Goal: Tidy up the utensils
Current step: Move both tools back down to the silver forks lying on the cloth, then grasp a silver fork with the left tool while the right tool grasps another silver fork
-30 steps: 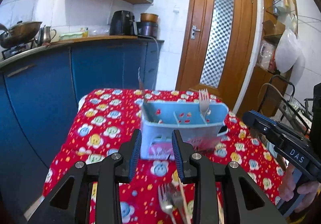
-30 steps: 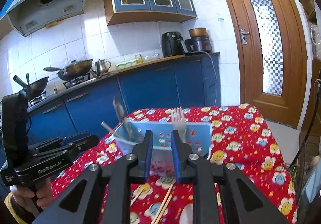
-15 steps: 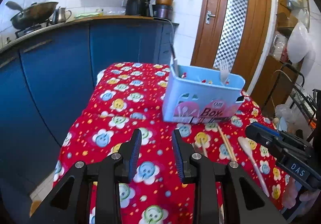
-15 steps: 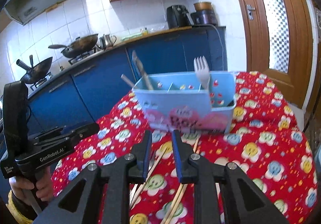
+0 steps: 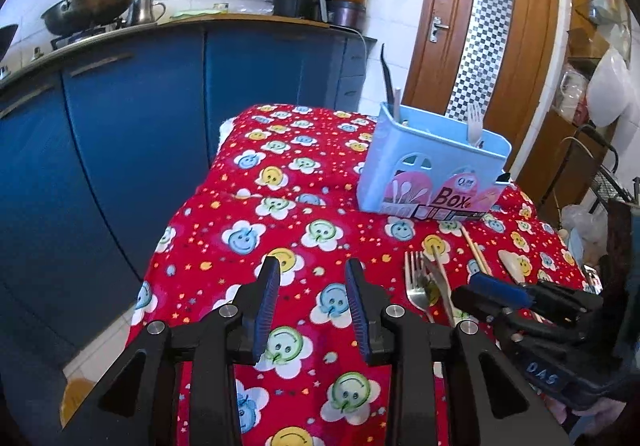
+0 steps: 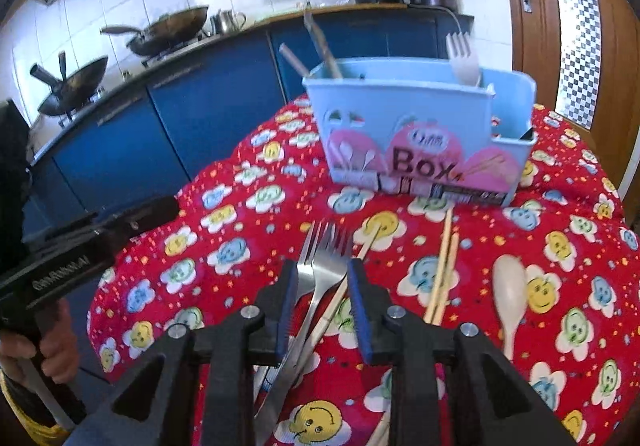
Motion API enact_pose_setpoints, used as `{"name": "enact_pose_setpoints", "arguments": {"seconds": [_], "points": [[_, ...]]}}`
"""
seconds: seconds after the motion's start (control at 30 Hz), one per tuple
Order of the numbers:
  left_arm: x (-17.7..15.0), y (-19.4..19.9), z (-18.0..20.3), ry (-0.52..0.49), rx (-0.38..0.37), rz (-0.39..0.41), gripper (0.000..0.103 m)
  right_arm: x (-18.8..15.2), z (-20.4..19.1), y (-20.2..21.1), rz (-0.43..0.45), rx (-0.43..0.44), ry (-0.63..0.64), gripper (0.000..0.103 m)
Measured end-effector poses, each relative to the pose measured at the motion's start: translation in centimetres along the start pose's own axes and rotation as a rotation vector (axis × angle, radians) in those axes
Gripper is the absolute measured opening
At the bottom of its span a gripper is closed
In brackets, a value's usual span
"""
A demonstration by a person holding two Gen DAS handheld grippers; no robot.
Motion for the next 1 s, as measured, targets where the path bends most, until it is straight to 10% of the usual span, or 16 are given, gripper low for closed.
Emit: {"name": "enact_pose_setpoints", "arguments": {"seconds": [0.5, 1.0], "points": [[-0.7, -0.4, -0.5, 0.023, -0.01, -0.01, 0.034, -0.4, 0.2, -2.9, -0.082, -0.057, -0.007, 0.018], [-2.3, -3.0, 3.7, 0.003, -0.155, -0.109, 0.034, 0.3, 3.5, 0.0, -0.04, 0.103, -0.17, 0.009]]}}
Point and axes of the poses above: each gripper's, at about its wrist camera, not at the fingertips, and y roughly against the way its jaws point, z to its right, x to its top, the point moved 7 cm from there along -y, roughly the way its jaws point, and after that the axes turned 11 degrees about -x, right-handed, at the moved point
